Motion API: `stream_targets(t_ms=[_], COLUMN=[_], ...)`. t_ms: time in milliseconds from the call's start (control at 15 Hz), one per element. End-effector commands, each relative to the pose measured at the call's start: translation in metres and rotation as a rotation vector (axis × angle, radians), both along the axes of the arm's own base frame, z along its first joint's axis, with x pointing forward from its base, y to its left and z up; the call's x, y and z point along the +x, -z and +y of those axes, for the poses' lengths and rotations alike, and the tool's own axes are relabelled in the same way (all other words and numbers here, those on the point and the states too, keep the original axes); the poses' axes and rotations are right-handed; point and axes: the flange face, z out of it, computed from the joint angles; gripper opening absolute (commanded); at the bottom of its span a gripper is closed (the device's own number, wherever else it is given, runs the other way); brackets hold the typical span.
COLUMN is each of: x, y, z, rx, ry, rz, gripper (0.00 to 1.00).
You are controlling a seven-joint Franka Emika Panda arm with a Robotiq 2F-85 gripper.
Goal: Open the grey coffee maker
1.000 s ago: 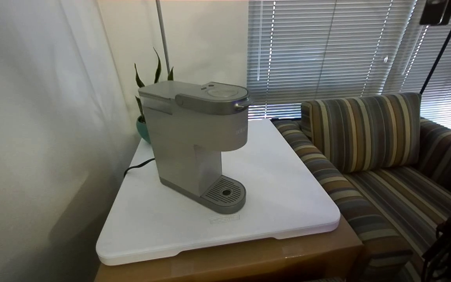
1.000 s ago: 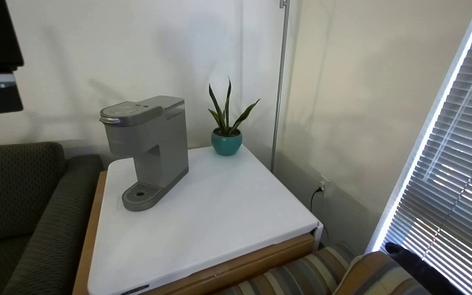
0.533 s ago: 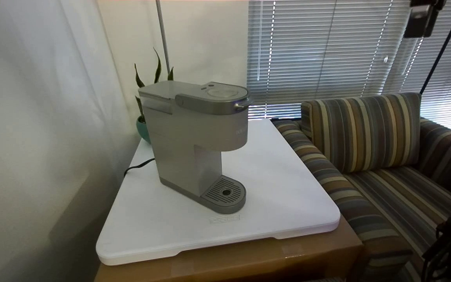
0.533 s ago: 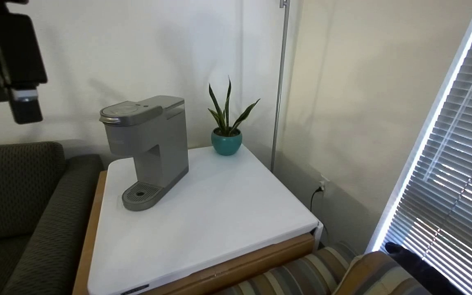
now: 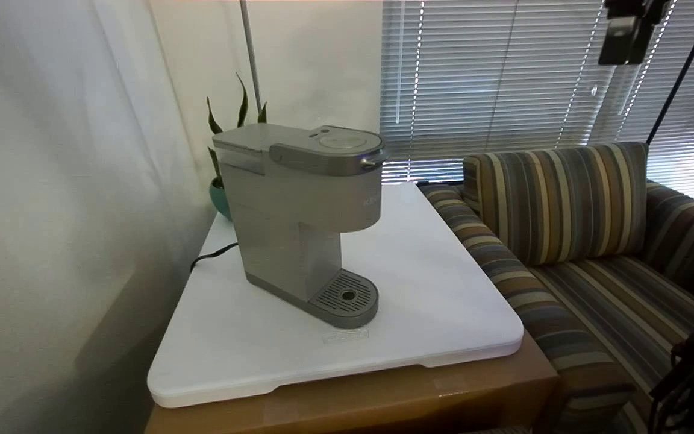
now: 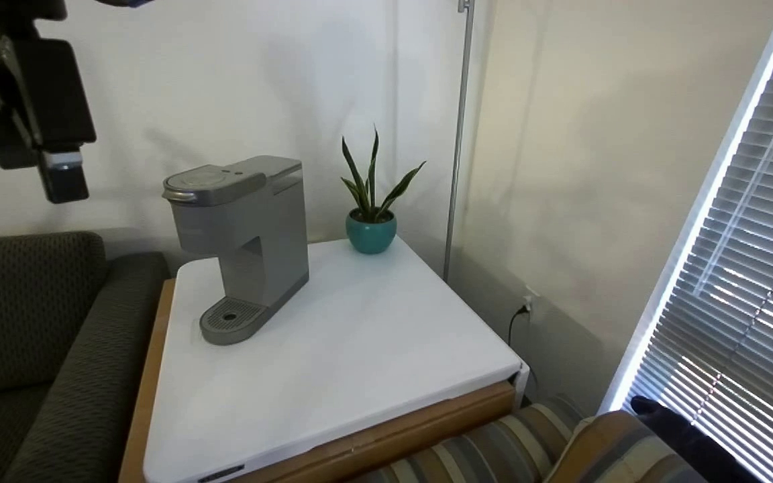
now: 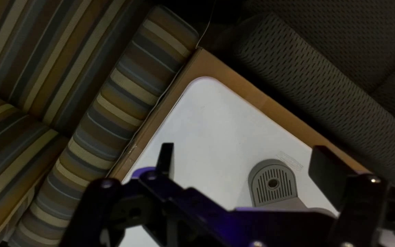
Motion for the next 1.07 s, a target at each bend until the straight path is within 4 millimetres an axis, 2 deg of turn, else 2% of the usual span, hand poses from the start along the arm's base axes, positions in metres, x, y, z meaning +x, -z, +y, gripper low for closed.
stream_targets(t_ms=[0,200,267,400,533,800,1000], x=[0.006,0.007,0.009,0.009,0.008,0.011,0.003], y=[0.009,0.015,0.005,0.010,0.011,0.020,0.033], z=[0.016,0.038,0.032,0.042,0.043,0.056,0.070], rx=[0.012,0.027,0.007,0.008,0.009,0.026,0.055], ry=[0.182,0.338,0.258,0.306,0.317,0.522,0.669], rz=[-0.079,-0.160,-0.120,-0.147,-0.150,-0.216,-0.315], gripper=[1.00,1.00,1.00,1.00,1.00,1.00,1.00])
